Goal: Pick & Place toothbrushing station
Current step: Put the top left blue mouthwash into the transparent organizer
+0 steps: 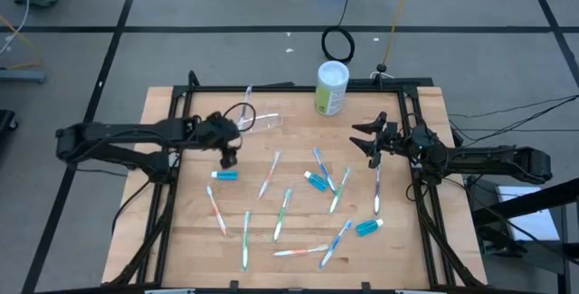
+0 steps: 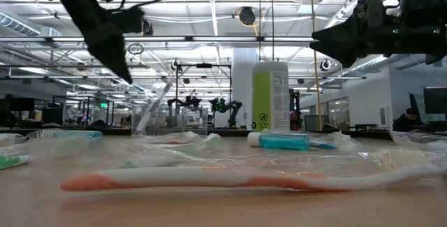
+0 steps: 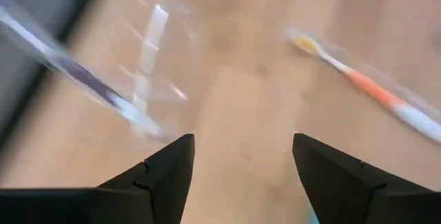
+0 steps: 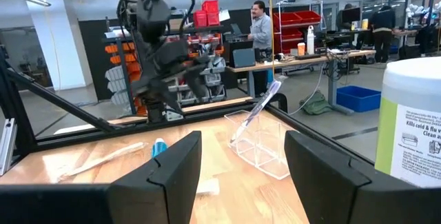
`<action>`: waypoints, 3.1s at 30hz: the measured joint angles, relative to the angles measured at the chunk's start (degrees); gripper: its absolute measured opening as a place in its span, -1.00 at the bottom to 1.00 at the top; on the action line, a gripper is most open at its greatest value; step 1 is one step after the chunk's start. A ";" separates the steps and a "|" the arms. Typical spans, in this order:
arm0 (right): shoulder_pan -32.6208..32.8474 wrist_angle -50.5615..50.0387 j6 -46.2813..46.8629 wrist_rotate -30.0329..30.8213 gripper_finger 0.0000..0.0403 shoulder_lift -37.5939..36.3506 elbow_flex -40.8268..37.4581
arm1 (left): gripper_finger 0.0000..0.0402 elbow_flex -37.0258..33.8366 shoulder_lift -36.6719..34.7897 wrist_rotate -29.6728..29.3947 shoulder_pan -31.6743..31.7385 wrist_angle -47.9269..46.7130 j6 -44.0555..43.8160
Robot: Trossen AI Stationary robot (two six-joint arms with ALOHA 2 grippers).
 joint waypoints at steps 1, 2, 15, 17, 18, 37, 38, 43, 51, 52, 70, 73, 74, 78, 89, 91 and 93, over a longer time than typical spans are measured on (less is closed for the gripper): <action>-0.01 0.00 0.01 0.00 0.00 -0.02 0.00 | 0.22 -0.41 -0.64 2.32 -0.11 -2.79 -2.15; -0.02 -0.02 0.02 0.00 0.00 -0.02 0.00 | 0.20 -0.65 -0.88 4.56 -0.35 -5.85 -4.08; 0.00 -0.59 0.02 -0.03 0.00 0.00 0.00 | -0.03 -8.82 4.73 7.68 -3.67 -9.59 -12.55; 0.00 -0.61 0.00 -0.03 0.00 -0.02 0.00 | -0.07 -9.59 6.04 8.75 -4.50 -9.60 -12.69; 0.00 -0.63 0.02 -0.03 0.00 -0.02 0.00 | -0.09 -9.67 6.52 9.33 -4.92 -9.61 -12.72; 0.00 -0.83 0.53 -0.03 0.00 -0.02 0.00 | -0.15 -6.71 9.09 15.87 -9.79 -10.03 -38.60; 0.00 -0.83 0.77 -0.03 0.00 -0.02 0.00 | -0.15 -6.49 9.09 16.96 -9.98 -9.93 -39.40; 0.00 -0.83 0.93 -0.03 0.00 -0.02 0.00 | -0.15 -6.39 9.09 20.28 -11.72 -7.29 -42.73; 0.00 -0.83 0.90 -0.03 0.00 -0.02 0.00 | -0.15 -6.88 11.05 20.37 -16.87 -4.43 -54.28; 0.00 -0.83 0.90 -0.03 0.00 -0.02 0.00 | -0.15 -6.99 11.45 19.92 -17.53 -4.43 -55.28; 0.00 -0.85 0.90 -0.03 0.00 -0.02 0.00 | -0.16 -6.79 18.98 12.69 -19.78 0.31 -55.66; 0.00 -0.90 0.90 -0.03 0.00 -0.02 0.00 | -0.23 -6.79 19.38 12.55 -19.78 0.07 -53.48; 0.00 -0.90 0.90 -0.03 0.00 -0.01 0.00 | -0.27 -6.83 19.38 12.48 -19.78 0.07 -53.14; 0.00 -0.90 0.90 -0.03 0.00 0.00 0.00 | -0.48 -6.72 19.43 12.38 -19.78 -0.05 -51.53; 0.00 -0.87 0.90 -0.03 0.00 -0.01 0.00 | -0.50 6.51 19.86 1.06 -19.76 -3.10 -28.79; 0.00 -0.87 0.90 -0.03 0.00 0.00 0.00 | -0.50 10.08 19.68 -6.58 -19.76 -4.42 -20.47; 0.01 -0.87 0.90 -0.03 0.00 -0.01 0.00 | -0.51 13.87 19.73 -15.84 -19.76 -3.29 -12.54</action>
